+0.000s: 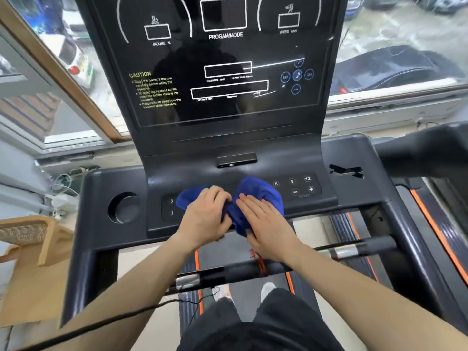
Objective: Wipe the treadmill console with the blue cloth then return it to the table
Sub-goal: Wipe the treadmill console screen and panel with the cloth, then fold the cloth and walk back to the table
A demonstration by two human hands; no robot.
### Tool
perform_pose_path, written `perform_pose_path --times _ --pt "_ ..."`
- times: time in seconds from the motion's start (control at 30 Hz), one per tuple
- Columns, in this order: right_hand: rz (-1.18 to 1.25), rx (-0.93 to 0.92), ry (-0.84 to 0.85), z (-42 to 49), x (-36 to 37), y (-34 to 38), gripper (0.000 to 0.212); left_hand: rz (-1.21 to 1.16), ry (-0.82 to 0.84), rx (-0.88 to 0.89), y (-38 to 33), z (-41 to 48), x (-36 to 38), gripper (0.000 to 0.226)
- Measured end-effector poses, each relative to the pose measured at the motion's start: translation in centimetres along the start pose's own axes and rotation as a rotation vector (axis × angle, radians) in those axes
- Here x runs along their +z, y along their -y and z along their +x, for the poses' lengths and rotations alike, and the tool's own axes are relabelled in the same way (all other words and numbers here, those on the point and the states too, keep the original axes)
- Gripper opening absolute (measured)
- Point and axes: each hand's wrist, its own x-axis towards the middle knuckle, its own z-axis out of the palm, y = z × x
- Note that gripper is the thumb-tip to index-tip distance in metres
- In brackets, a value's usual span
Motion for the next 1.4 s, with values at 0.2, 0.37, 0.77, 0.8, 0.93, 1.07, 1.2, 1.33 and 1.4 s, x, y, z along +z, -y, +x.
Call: perform_pose_path --times 0.2,0.37,0.77,0.8,0.93,1.07,1.2,1.33,1.4 --pt "0.082 -0.017 -0.066 -1.4 -2.0 -1.0 0.065 -0.130 0.142 -0.294 -3.8 0.2 -0.7 0.028" --pt "0.099 -0.009 -0.187 -2.9 -3.5 -3.3 0.049 -0.163 0.047 -0.447 -8.9 -0.2 -1.2 0.023" --pt "0.420 -0.110 0.281 -6.6 -9.2 -0.8 0.024 -0.292 0.072 -0.639 -16.0 -9.2 -6.5 0.037" --pt "0.484 -0.152 0.366 -6.7 -9.4 0.3 0.025 -0.356 0.046 -0.665 -15.9 -10.6 -6.9 0.030" --pt "0.680 -0.267 0.513 -7.3 -8.9 5.0 0.018 -0.523 -0.072 -0.732 -15.3 -17.0 -8.4 0.014" --pt "0.874 -0.305 0.605 -8.5 -7.7 10.5 0.009 -0.657 -0.211 -0.880 -15.9 -24.3 -8.9 0.031" --pt "0.857 -0.458 0.739 -10.6 -6.5 17.2 0.004 -0.821 -0.314 -1.011 -18.3 -32.6 -8.6 0.037" --pt "0.831 -0.617 0.904 -15.1 -4.9 25.0 0.016 -1.087 -0.481 -1.176 -22.4 -41.3 -7.3 0.039" --pt "0.781 -0.713 0.936 -18.1 -4.0 29.0 0.023 -1.295 -0.631 -1.298 -24.8 -45.4 -6.7 0.038"
